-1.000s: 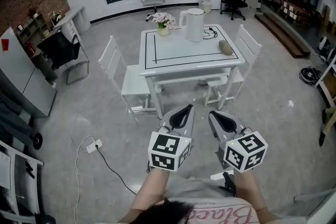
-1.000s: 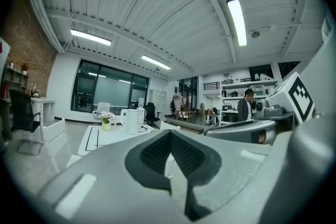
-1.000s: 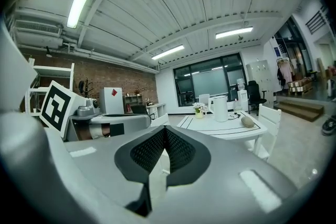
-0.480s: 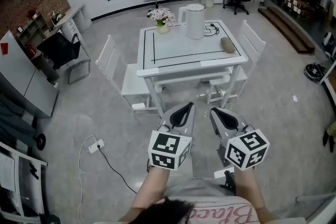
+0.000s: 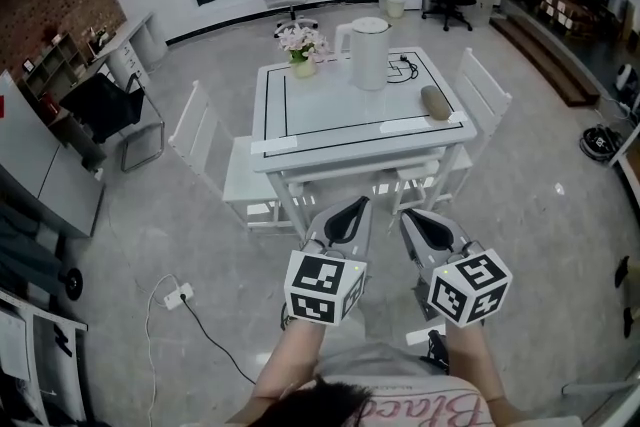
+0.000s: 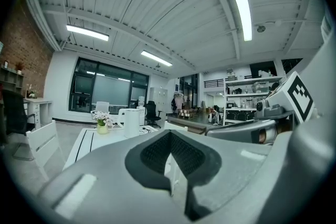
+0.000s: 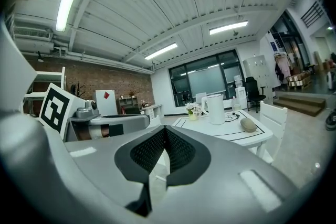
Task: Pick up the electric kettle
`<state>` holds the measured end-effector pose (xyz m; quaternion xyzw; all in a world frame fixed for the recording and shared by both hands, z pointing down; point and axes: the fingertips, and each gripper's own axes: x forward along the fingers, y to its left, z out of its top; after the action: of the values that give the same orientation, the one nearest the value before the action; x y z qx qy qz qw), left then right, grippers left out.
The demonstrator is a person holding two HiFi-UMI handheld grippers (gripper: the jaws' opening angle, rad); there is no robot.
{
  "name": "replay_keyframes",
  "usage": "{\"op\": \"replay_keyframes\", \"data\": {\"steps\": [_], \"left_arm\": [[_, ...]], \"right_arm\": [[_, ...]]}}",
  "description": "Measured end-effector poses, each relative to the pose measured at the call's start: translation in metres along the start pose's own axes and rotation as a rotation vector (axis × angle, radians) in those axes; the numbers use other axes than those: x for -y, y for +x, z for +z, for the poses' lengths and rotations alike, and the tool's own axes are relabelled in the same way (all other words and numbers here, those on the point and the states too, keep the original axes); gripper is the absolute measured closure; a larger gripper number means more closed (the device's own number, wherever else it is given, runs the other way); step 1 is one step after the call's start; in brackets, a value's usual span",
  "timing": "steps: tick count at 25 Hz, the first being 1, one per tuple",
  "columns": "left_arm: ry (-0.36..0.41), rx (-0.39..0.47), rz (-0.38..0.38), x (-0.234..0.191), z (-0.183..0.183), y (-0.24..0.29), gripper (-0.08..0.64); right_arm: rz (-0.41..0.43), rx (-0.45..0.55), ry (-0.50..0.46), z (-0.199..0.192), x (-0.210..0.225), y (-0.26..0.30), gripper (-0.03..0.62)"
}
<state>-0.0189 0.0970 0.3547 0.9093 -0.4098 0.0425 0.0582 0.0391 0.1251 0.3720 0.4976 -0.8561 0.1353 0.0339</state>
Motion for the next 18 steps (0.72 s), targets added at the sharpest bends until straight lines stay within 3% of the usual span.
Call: {"op": "replay_keyframes", "data": {"steps": [10,18], "left_arm": [[0.014,0.049,-0.007,-0.067,0.034,0.082,0.559],[0.016,0.015,-0.020,-0.123,0.042,0.132,0.559]], "right_arm": [[-0.039,0.017,-0.002,0.038,0.053,0.080,0.566],[-0.144,0.006,-0.024,0.057,0.088,0.144,0.568]]}}
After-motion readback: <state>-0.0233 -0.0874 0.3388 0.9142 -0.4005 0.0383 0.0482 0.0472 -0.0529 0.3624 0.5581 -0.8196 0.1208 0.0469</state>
